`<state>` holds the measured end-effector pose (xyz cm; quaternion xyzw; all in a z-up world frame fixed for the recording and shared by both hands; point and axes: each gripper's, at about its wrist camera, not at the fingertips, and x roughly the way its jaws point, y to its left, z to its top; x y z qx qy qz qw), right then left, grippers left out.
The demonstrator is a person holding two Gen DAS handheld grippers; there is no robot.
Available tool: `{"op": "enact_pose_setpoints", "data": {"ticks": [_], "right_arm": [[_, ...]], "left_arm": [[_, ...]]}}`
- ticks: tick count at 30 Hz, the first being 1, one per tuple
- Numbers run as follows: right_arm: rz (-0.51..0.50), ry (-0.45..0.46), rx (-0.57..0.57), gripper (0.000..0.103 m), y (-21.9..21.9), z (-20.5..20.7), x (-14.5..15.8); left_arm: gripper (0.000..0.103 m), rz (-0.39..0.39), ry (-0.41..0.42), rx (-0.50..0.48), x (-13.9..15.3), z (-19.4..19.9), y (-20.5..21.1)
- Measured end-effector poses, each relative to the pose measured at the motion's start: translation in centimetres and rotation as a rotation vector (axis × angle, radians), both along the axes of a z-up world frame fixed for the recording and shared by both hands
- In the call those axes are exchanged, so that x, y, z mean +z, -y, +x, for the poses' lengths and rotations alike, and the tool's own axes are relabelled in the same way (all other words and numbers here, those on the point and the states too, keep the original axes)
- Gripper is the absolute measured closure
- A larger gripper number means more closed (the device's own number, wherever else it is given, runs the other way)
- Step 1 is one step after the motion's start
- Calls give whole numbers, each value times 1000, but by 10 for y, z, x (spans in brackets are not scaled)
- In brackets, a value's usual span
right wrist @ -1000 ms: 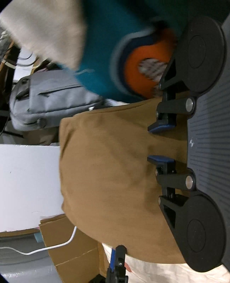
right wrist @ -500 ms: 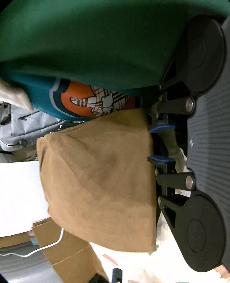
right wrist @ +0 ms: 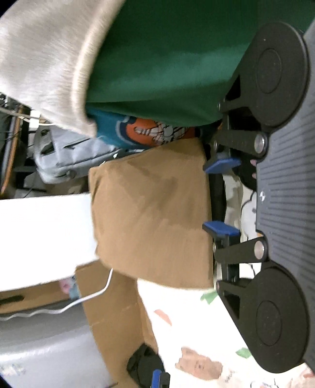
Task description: Fold clothes
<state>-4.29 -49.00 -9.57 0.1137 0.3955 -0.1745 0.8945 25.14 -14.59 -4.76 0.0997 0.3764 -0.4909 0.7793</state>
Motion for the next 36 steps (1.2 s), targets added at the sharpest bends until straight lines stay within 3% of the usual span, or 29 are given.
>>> {"op": "enact_pose_setpoints", "data": {"ticks": [6,15,20,27,36], "right_arm": [[-9,43,16,23,-14,-30,26],[-44,104,56,5,-44,-66,62],[-55,114,48,2,-60,-76,77],[-114,155,70,0,-87,-90,92],[-79,157,94,0,-110,-101,97]], "left_arm": [[13,3,30,6,31,-30,-37],[13,16,94,70,62,-79,-95],[13,2,100,144,79,-100,-121],[5,-16,121,248,92,-131,-156],[3,-51,139,387,99,-159,-213]]}}
